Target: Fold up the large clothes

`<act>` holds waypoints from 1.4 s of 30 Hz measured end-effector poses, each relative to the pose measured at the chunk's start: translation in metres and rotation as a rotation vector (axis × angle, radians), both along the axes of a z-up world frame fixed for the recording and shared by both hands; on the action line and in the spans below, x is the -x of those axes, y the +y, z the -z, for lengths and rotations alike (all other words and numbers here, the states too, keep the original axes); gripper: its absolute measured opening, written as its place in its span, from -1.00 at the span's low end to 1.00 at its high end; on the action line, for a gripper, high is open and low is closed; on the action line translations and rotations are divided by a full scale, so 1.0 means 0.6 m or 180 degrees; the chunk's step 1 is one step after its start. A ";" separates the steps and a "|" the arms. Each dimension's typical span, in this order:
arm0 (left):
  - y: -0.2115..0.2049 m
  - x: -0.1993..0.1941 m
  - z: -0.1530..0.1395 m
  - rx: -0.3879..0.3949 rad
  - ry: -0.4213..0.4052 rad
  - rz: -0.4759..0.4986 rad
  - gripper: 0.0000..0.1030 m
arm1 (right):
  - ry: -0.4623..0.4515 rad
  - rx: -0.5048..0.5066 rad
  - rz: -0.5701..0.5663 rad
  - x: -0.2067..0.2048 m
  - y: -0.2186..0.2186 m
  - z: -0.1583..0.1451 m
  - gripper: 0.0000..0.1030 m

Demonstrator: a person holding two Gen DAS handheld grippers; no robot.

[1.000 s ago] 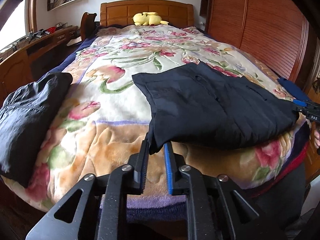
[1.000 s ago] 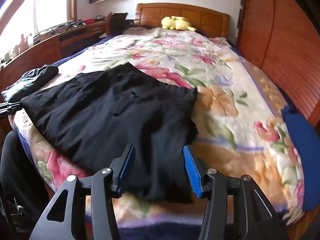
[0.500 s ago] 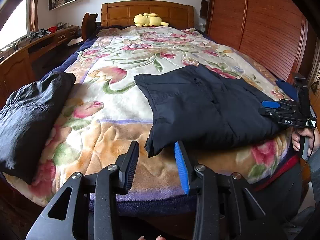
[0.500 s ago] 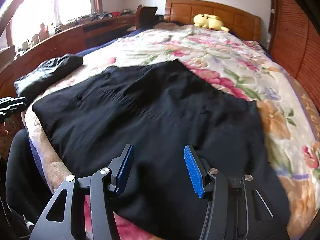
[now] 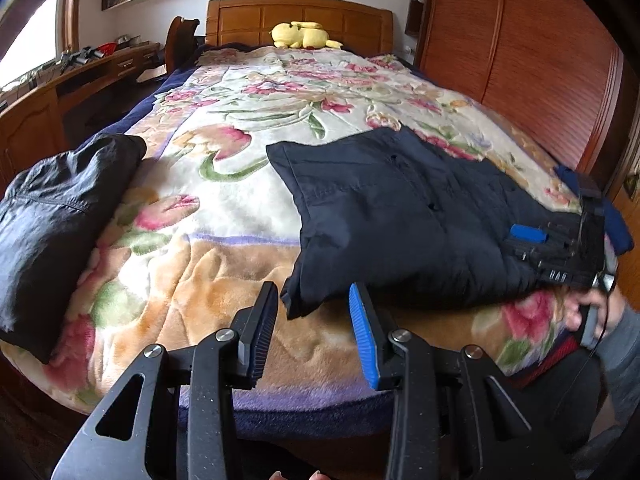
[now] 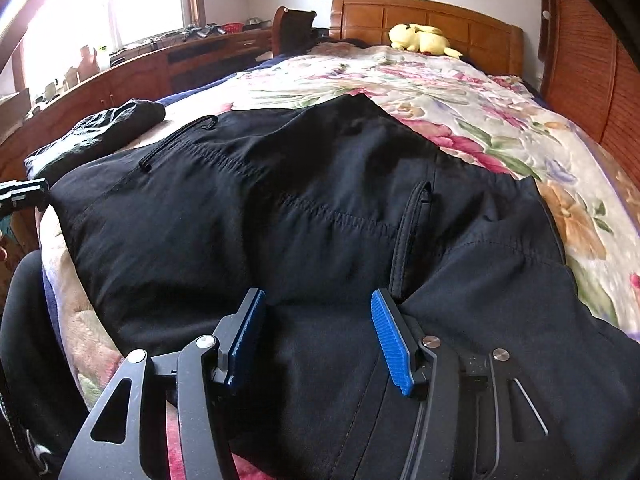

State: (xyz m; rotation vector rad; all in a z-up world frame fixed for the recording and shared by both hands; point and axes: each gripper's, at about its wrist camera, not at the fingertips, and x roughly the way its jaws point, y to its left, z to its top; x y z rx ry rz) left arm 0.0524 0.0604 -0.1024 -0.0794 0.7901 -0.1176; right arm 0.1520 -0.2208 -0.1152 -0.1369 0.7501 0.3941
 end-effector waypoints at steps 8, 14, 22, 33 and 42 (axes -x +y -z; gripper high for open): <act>-0.005 -0.028 -0.009 0.0124 -0.0034 -0.0054 -0.26 | -0.0159 -0.0050 0.0015 0.021 -0.004 0.004 0.11; -0.016 -0.046 0.022 0.0069 0.0145 -0.0060 -0.26 | -0.0230 -0.0063 0.0013 0.029 -0.004 0.008 0.11; -0.013 -0.051 0.063 0.0026 0.0382 -0.0178 -0.26 | -0.0295 -0.0141 0.0004 0.037 -0.011 0.013 0.11; -0.016 -0.065 0.077 -0.0119 0.0520 -0.0320 -0.03 | -0.0352 -0.0171 0.0002 0.043 -0.014 0.014 0.12; -0.016 -0.061 0.081 -0.0103 0.0438 -0.0363 -0.02 | -0.0323 -0.0152 -0.0001 0.041 -0.014 0.010 0.12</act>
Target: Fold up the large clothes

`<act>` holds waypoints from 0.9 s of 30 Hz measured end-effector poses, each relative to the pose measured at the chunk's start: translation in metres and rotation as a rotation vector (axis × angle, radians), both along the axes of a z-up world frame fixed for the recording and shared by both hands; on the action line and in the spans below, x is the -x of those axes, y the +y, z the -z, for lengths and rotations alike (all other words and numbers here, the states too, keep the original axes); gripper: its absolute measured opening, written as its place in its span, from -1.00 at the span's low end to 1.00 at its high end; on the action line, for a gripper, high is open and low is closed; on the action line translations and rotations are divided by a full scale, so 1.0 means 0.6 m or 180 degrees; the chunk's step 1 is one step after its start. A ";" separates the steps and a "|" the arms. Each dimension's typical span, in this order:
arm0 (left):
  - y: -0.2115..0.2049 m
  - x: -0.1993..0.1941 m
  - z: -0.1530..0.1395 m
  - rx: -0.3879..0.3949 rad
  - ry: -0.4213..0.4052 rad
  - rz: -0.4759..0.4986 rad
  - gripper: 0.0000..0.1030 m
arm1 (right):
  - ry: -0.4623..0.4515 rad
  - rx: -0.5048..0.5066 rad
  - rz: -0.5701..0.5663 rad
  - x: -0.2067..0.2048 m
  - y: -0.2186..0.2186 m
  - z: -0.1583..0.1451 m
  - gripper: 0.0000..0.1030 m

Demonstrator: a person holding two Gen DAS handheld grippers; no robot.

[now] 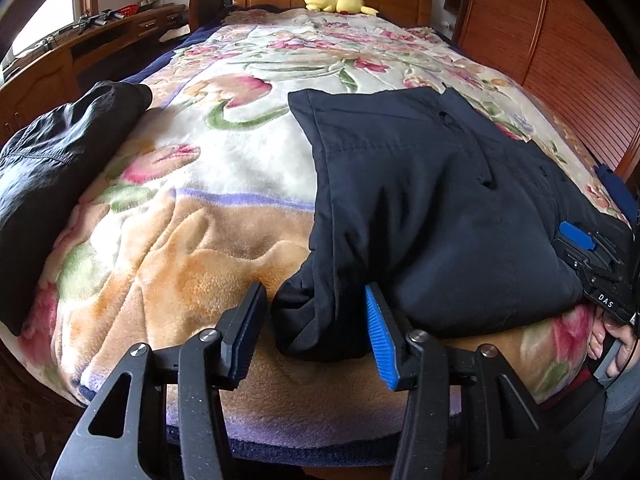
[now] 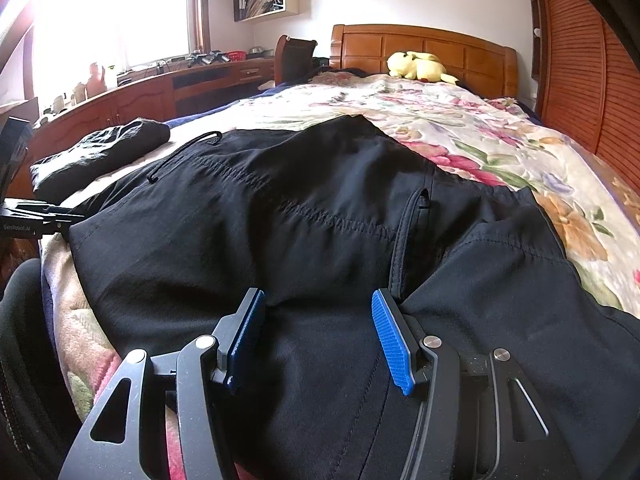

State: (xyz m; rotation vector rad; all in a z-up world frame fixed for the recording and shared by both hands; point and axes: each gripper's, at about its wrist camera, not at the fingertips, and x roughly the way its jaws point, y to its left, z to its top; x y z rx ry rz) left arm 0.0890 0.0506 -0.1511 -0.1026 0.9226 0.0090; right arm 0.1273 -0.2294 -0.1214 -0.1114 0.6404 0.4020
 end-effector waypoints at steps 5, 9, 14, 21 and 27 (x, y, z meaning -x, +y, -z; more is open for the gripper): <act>0.001 0.004 0.001 0.0017 -0.0027 0.0005 -0.02 | 0.0199 -0.0075 0.0037 0.005 -0.013 -0.023 0.12; 0.002 0.011 -0.001 0.0062 -0.0018 -0.0004 -0.02 | 0.0214 -0.0003 0.0074 0.019 -0.010 -0.041 0.12; 0.008 0.027 0.000 0.0176 -0.0054 -0.0031 -0.03 | 0.0235 0.0056 0.0043 0.028 0.000 -0.039 0.12; 0.004 0.021 -0.045 0.0325 -0.0169 0.0043 -0.78 | 0.0269 -0.0026 0.0021 0.033 -0.012 -0.044 0.12; -0.070 -0.007 -0.172 0.0168 -0.0677 0.0356 -0.84 | 0.0210 -0.0086 0.0078 0.057 -0.042 -0.060 0.12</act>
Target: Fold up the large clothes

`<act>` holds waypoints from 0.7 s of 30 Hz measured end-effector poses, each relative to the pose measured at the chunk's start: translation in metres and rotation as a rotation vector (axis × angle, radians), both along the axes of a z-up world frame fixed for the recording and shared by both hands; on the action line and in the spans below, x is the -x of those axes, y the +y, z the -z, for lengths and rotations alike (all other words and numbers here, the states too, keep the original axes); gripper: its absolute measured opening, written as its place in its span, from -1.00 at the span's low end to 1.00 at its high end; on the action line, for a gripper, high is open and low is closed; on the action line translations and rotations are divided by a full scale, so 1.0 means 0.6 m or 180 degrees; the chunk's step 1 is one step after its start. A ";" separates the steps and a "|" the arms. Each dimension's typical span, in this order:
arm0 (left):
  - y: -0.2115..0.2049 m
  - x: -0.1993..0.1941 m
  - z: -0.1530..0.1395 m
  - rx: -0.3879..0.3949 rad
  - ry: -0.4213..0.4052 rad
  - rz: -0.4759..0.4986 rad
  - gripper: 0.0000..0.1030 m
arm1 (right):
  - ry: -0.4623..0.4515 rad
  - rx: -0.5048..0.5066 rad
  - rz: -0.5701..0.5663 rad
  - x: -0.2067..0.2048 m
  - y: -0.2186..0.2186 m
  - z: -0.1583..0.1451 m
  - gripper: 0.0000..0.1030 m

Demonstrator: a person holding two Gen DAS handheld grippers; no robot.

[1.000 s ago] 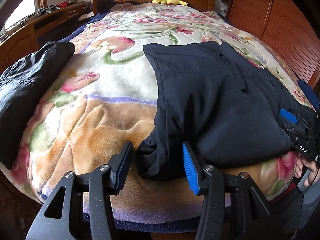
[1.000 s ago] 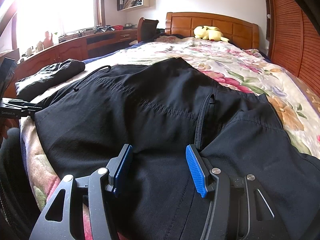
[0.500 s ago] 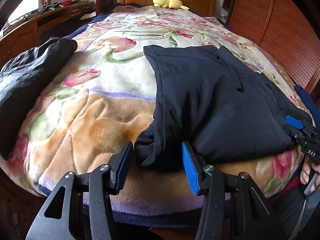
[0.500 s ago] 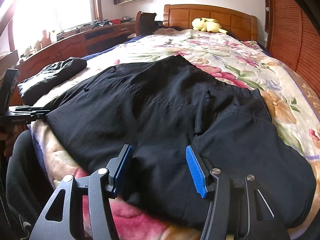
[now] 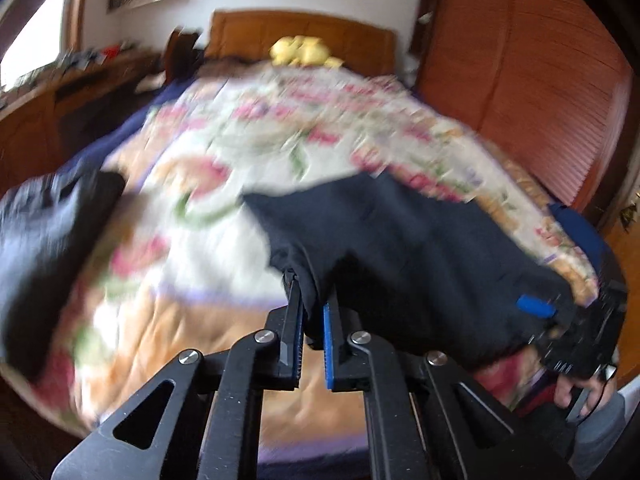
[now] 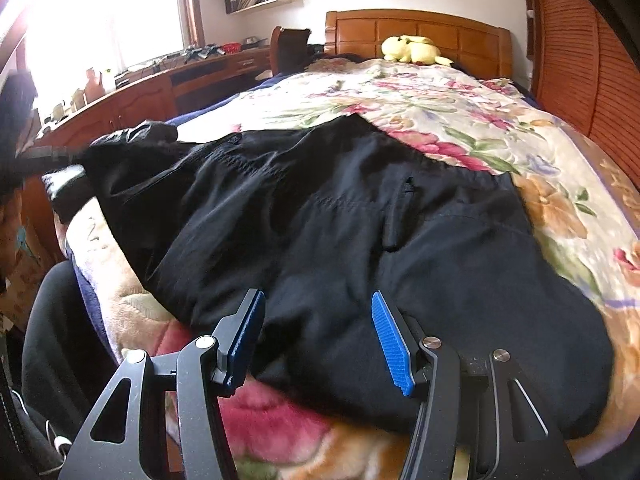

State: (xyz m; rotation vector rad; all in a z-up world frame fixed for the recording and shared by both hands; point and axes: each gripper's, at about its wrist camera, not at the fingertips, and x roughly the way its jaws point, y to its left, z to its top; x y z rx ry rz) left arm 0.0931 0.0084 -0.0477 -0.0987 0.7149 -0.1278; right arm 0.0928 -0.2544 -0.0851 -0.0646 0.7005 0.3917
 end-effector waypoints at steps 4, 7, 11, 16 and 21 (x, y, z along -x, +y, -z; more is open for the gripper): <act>-0.086 -0.035 -0.067 -0.0094 -0.0272 0.0348 -0.85 | -0.0082 -0.0026 0.0139 0.025 -0.041 -0.018 0.12; -0.173 -0.061 -0.103 -0.0189 -0.0434 0.0653 -0.86 | -0.0162 -0.0019 0.0277 0.047 -0.081 -0.034 0.12; -0.288 -0.080 -0.126 -0.0274 -0.0537 0.1080 -0.86 | -0.0265 -0.0026 0.0477 0.079 -0.138 -0.052 0.12; -0.423 -0.092 -0.106 -0.0245 -0.0342 0.1624 -0.87 | -0.0345 -0.0014 0.0700 0.123 -0.195 -0.062 0.12; -0.493 -0.094 -0.037 -0.0278 0.0029 0.1890 -0.86 | -0.0314 -0.0066 0.0883 0.150 -0.234 -0.055 0.12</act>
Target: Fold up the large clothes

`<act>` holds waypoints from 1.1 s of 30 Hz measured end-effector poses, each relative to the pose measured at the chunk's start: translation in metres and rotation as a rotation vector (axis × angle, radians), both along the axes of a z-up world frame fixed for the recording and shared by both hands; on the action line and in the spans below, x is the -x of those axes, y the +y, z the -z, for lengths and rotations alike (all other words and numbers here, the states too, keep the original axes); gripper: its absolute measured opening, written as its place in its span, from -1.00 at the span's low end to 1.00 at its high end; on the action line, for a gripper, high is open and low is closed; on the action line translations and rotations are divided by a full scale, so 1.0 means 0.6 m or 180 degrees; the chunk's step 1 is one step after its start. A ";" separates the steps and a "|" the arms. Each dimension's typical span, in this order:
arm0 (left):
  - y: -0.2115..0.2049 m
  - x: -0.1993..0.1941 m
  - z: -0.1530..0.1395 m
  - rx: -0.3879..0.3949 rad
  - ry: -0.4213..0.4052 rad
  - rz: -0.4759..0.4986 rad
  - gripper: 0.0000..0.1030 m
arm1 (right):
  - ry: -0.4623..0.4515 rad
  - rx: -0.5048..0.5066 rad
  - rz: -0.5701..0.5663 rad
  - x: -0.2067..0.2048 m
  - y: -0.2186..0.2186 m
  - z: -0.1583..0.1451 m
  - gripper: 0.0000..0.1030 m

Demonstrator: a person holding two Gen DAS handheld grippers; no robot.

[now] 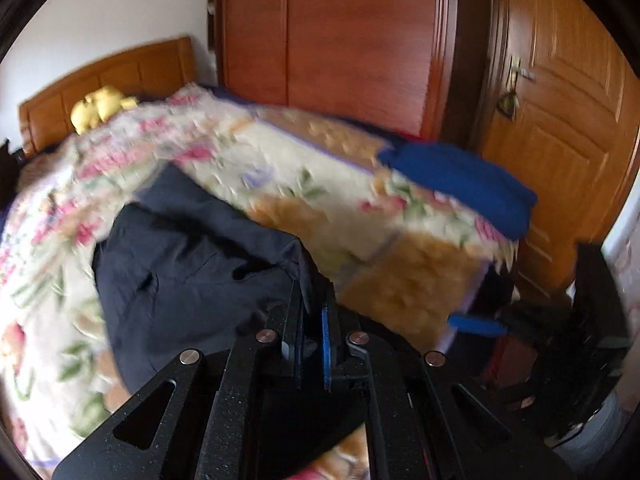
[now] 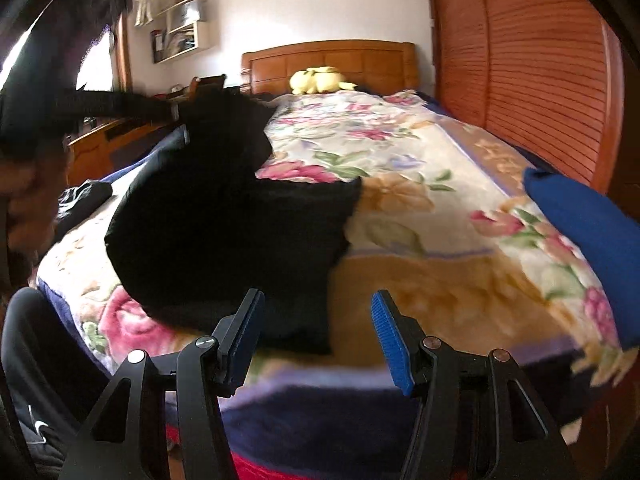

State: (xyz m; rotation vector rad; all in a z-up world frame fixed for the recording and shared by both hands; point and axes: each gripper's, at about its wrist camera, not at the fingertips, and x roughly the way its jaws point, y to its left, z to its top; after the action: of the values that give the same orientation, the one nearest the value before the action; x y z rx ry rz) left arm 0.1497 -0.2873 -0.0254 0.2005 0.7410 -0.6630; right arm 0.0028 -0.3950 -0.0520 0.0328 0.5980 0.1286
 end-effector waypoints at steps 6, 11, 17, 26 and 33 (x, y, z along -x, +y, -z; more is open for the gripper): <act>0.001 0.004 0.031 -0.0075 0.0141 -0.0065 -0.73 | 0.0078 -0.0016 0.0072 0.006 -0.005 0.005 0.12; 0.030 0.021 -0.018 0.0086 -0.0052 -0.0027 -0.32 | 0.0056 0.0002 0.0076 -0.008 0.003 -0.017 0.12; 0.115 0.026 -0.064 0.0306 -0.0269 -0.0195 0.11 | -0.0013 0.0133 0.0007 -0.029 0.031 -0.053 0.12; 0.264 -0.011 -0.029 0.0300 -0.0326 -0.0631 0.34 | -0.0124 0.0384 -0.0081 -0.103 0.096 -0.107 0.12; 0.341 -0.031 0.009 0.0233 -0.0306 -0.0848 0.35 | -0.0065 0.0436 -0.0164 -0.165 0.141 -0.113 0.12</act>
State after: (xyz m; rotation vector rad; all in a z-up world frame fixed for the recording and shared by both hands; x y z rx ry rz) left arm 0.1683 -0.0825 -0.0309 0.0640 0.6363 -0.4229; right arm 0.1019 -0.3102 0.0159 -0.1165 0.5863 0.1375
